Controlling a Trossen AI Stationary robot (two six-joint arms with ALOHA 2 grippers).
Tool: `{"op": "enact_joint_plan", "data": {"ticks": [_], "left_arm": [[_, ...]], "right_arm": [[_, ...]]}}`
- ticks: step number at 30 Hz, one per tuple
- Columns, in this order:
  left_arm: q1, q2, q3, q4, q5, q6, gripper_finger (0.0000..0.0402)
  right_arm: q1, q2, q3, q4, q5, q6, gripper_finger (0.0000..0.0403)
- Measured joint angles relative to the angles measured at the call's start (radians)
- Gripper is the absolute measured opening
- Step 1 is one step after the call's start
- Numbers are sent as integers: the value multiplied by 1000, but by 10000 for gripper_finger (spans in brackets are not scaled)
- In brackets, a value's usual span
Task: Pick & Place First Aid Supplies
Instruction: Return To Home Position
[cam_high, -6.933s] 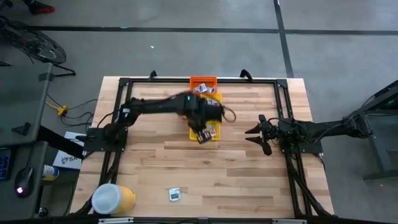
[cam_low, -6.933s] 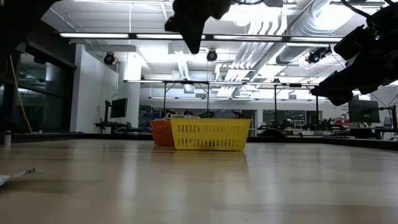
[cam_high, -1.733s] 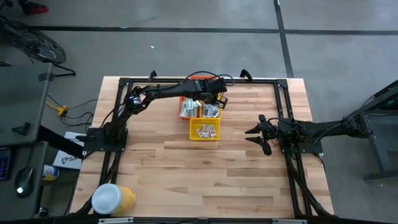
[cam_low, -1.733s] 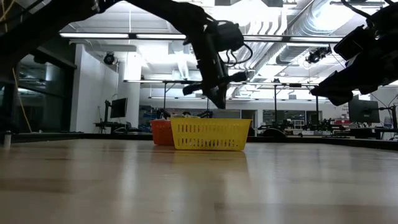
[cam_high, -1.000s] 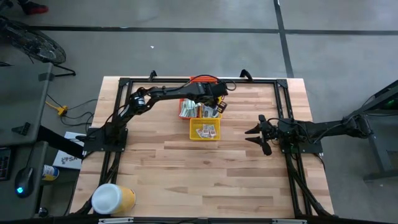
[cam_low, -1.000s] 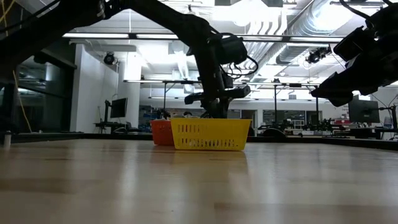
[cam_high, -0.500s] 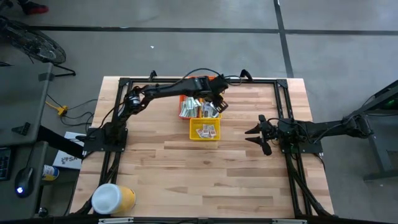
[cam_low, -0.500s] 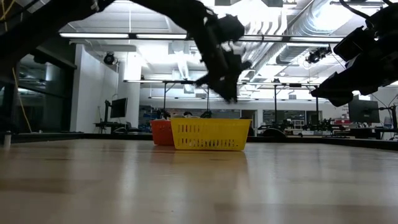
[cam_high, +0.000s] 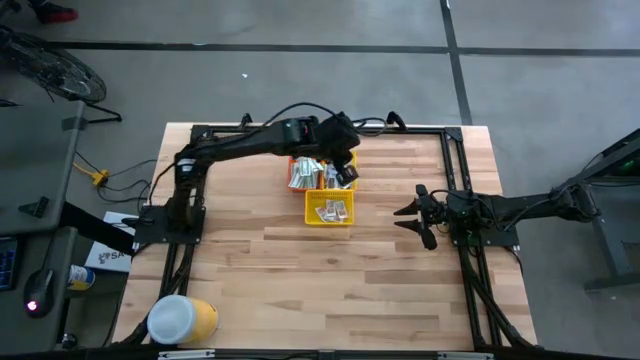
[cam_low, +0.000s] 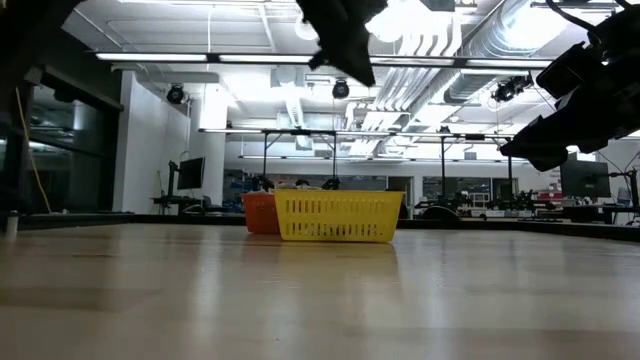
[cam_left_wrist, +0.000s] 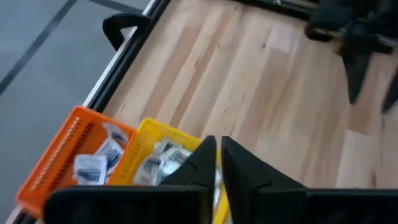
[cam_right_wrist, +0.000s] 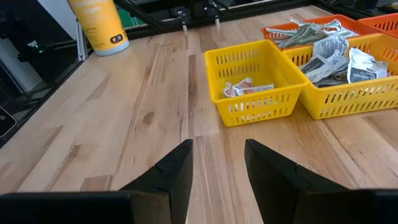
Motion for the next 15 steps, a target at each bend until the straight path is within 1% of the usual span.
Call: {"op": "enact_joint_plan", "data": {"ticks": [3, 5, 8, 12, 15], "left_arm": [[-21, -39, 0, -43, -18, 8, 4], [-28, -65, -1, -86, -18, 8, 7], [-44, -97, -3, -98, -4, -3, 4], [-75, -137, -25, -73, 26, -22, 2], [-100, -171, -44, -15, 31, -22, 1]], "right_arm": [[0, 1, 0, 0, 0, 0, 139], [0, 0, 0, 0, 0, 0, 139], [0, 0, 0, 0, 0, 0, 139], [0, 0, 0, 0, 0, 0, 139], [0, 0, 0, 0, 0, 0, 139]]}}
